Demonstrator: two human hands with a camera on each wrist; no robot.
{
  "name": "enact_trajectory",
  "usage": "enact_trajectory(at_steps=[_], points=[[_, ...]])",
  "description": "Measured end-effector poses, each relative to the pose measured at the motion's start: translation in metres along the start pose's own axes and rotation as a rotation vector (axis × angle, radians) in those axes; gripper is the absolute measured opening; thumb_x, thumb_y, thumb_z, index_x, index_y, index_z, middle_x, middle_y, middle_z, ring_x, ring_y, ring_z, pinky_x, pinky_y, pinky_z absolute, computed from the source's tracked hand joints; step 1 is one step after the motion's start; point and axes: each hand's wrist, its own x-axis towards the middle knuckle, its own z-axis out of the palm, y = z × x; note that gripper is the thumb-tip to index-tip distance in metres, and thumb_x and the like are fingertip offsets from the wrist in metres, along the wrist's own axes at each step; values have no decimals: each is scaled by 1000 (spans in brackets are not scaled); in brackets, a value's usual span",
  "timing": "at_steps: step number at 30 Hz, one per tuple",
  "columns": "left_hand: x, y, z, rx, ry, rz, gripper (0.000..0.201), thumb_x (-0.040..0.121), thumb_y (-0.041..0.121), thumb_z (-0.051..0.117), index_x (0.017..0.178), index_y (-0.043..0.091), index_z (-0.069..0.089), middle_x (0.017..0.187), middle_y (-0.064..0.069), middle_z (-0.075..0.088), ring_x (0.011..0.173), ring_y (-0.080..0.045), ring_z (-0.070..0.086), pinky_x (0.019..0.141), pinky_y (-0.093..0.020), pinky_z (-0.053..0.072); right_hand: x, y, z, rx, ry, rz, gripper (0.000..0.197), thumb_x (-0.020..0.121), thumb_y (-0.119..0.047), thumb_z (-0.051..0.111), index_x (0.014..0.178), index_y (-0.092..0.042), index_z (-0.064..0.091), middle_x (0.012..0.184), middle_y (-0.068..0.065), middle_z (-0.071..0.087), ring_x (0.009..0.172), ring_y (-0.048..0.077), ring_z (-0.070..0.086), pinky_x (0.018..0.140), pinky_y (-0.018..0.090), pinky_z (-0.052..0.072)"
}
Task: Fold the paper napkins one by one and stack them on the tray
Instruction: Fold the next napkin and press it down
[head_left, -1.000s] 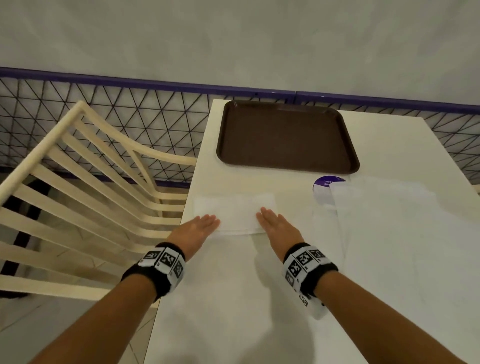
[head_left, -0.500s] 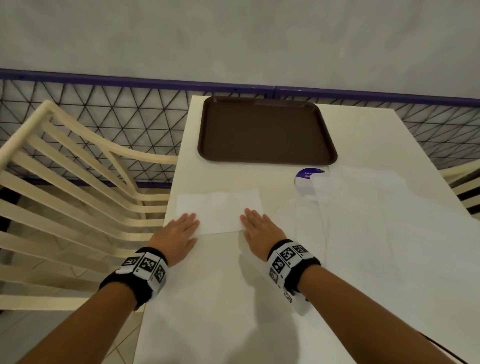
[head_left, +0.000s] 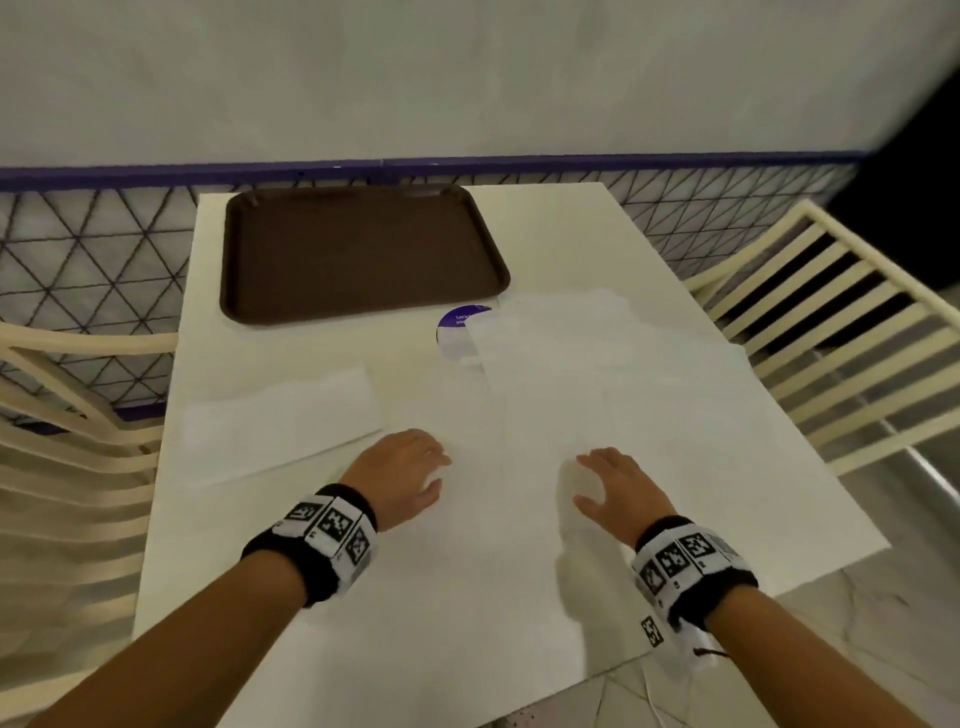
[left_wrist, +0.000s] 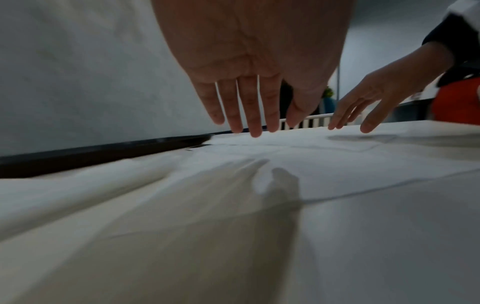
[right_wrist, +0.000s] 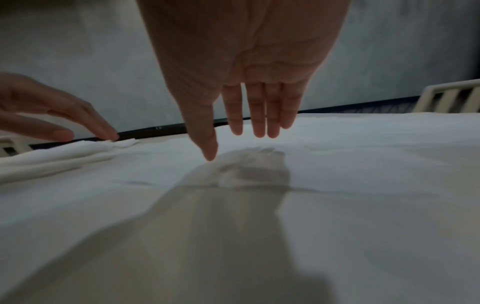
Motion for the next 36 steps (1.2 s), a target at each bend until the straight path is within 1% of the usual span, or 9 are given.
enact_trajectory(at_steps=[5,9,13,17,21,25,27,31,36], points=[[37,54,16,-58,-77,124,42,75,41,40,85,22,75,90,6,72,85,-8,70,66,-16,56,-23,31,15,74,-96,-36,59,88,-38,59,141,-24,37,152,-9,22,139,12,26,112,24,25],[54,78,26,-94,-235,58,53,93,33,48,141,15,37,150,-1,30,138,-14,28,111,-28,30,-22,33,19,52,-8,-62,50,91,-37,54,137,-23,43,150,-7,28,137,14,29,109,27,31],[63,94,24,-46,-256,-25,53,94,24,44,144,15,28,148,-1,26,135,-16,26,101,-32,39,-18,31,23,-39,69,-152,32,93,-25,51,121,-12,60,137,7,47,120,27,49,95,33,45],[68,97,28,-17,-256,-55,41,100,23,37,139,12,39,145,-6,34,131,-19,34,98,-34,43,-13,38,29,-22,138,-163,14,70,-20,78,75,-9,71,96,11,70,72,31,67,56,33,54],[73,93,27,17,-276,-63,37,102,18,30,137,16,43,140,-4,42,126,-21,41,98,-37,43,-14,44,20,5,103,-189,41,94,-40,40,111,-10,64,130,5,55,111,25,56,91,31,43],[79,89,12,11,-90,-5,39,102,17,30,139,20,41,143,2,43,131,-15,39,107,-29,34,-19,43,7,82,72,-183,89,69,-76,30,138,-20,41,147,0,37,134,17,38,113,30,25],[79,88,-6,-83,60,-44,35,100,18,35,128,14,55,134,-5,54,125,-16,50,103,-26,39,-15,42,-1,26,61,-203,79,84,-62,45,147,-20,23,156,1,19,144,15,21,119,31,11],[59,77,-30,-85,292,-6,50,97,32,29,84,12,73,81,-4,73,71,-17,71,66,-26,54,0,30,-20,-43,117,-313,49,101,-25,36,148,-18,23,158,1,14,146,15,14,119,29,6],[-4,66,-28,-30,227,-154,70,99,44,14,86,12,75,89,-6,74,76,-21,73,57,-31,58,5,-16,-24,-133,35,-508,51,100,-9,33,148,-18,21,158,0,14,146,13,14,119,29,5]])
